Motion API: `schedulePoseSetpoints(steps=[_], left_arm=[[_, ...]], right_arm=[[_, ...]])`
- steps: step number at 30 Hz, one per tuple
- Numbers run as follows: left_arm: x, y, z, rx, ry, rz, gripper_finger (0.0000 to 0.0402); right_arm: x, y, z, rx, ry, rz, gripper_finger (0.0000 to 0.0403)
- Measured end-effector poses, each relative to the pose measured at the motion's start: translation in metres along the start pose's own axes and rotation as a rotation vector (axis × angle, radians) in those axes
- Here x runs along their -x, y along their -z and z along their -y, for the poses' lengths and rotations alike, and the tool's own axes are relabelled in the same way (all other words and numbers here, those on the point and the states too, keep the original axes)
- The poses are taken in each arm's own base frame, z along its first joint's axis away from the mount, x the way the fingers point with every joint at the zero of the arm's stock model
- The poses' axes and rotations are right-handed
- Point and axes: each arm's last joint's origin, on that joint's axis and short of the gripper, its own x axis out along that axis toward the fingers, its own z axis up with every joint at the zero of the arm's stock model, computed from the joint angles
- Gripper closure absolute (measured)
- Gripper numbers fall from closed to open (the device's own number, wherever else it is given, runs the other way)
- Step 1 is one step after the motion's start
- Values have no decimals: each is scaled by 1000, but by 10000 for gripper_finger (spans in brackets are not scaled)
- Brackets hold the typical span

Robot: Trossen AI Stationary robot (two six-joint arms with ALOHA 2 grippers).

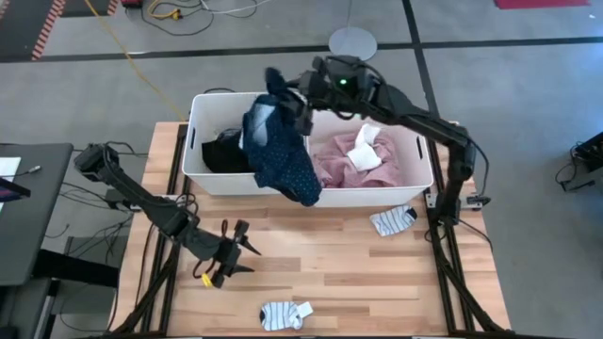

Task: Sort clothes
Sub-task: Put the blue shirt into the left white laundry organizer, then put the pink shirt into the left white laundry organizer

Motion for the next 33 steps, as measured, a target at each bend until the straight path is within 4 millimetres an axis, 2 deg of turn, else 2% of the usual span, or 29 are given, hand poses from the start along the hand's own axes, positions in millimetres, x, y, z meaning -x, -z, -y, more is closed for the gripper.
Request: schedulePoseSetpoints(steps=[3,5,9,13,16,22,26,29,33], left_arm=[[-1,0,-3,3,-12,-4,187],[-1,1,-5,6,-14,-9,187],[-2,1,-6,8,-18,-13,187],[-2,1,-6,5,-18,-10,187],[-2,0,-6,8,-19,-2,187],[-2,0,-9,58,-29,4,187],[-2,1,-9,90,-29,-4,187],[-2,1,-9,99,-28,-10,187],[-2,2,-9,96,-28,-24,187]], right_arm=[[19,-3,0,-11,-23,-61,136],[35,-7,-1,-32,-35,-93,112],[67,-8,-6,-111,19,-240,100],[84,9,-6,-187,81,-455,106],[78,32,-10,-212,72,-623,112],[45,87,-24,-192,20,-888,112],[38,122,-30,-219,-38,-1040,113],[38,138,-36,-236,-41,-1068,113],[34,159,-50,-266,-96,-1010,113]])
